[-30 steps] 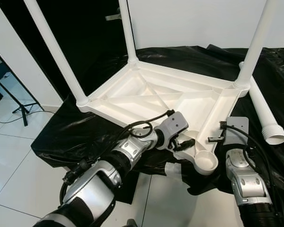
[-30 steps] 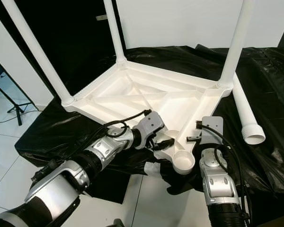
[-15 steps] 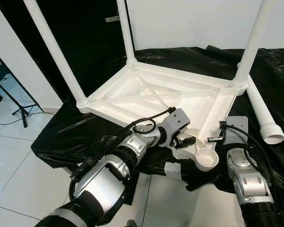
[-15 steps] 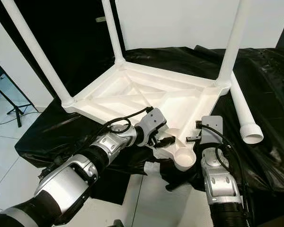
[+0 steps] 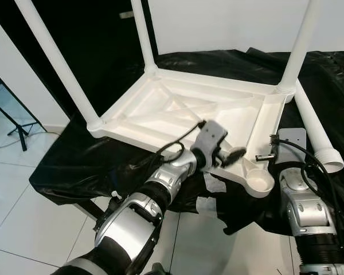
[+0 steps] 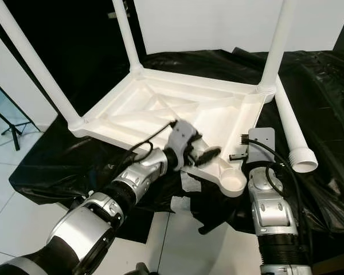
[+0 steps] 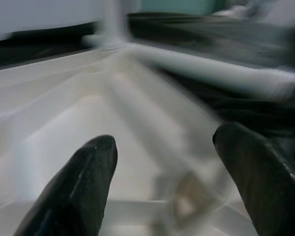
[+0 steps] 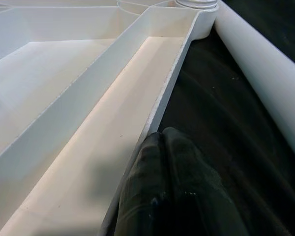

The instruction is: Building children table

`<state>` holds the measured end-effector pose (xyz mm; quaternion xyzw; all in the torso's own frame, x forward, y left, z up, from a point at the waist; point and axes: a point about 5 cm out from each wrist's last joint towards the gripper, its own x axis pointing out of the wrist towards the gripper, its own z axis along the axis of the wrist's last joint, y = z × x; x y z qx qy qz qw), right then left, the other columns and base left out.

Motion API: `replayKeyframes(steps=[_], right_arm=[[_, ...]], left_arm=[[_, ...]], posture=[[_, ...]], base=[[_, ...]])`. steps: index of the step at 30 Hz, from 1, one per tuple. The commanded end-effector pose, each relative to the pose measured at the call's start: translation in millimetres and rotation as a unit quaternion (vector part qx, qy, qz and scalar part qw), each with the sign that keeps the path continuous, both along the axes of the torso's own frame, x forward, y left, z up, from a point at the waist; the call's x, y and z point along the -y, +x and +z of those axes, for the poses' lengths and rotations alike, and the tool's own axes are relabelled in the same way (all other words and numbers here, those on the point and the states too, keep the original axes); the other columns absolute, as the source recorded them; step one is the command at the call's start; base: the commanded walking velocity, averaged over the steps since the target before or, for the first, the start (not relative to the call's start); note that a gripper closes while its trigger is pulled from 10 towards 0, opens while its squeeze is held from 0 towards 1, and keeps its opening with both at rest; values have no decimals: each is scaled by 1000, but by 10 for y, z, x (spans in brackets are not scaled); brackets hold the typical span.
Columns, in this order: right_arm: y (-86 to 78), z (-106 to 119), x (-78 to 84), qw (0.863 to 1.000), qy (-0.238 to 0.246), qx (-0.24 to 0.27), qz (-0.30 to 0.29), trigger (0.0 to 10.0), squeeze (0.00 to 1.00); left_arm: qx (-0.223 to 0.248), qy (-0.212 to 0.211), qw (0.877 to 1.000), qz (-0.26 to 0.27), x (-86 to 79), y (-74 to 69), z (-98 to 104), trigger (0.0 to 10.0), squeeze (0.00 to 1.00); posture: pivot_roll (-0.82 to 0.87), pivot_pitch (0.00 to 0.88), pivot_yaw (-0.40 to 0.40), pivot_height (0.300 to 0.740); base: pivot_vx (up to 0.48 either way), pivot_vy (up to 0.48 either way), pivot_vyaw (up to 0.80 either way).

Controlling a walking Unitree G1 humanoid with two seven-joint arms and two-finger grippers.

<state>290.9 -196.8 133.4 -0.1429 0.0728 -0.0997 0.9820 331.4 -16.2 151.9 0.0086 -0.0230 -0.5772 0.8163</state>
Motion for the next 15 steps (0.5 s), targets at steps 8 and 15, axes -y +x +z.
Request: replayKeyframes(steps=[8, 15], right_arm=[[28, 170, -94, 999, 2, 27, 18, 10000, 0], [40, 210, -92, 999, 1, 32, 18, 10000, 0]], left_arm=[[-41, 29, 967, -251, -562, -295, -141, 10000, 0], [-26, 84, 964, -250, -683, -277, -215, 10000, 0]], posture=[[14, 0, 97, 740], [14, 0, 95, 740]], base=[[0, 0, 0], [0, 0, 0]])
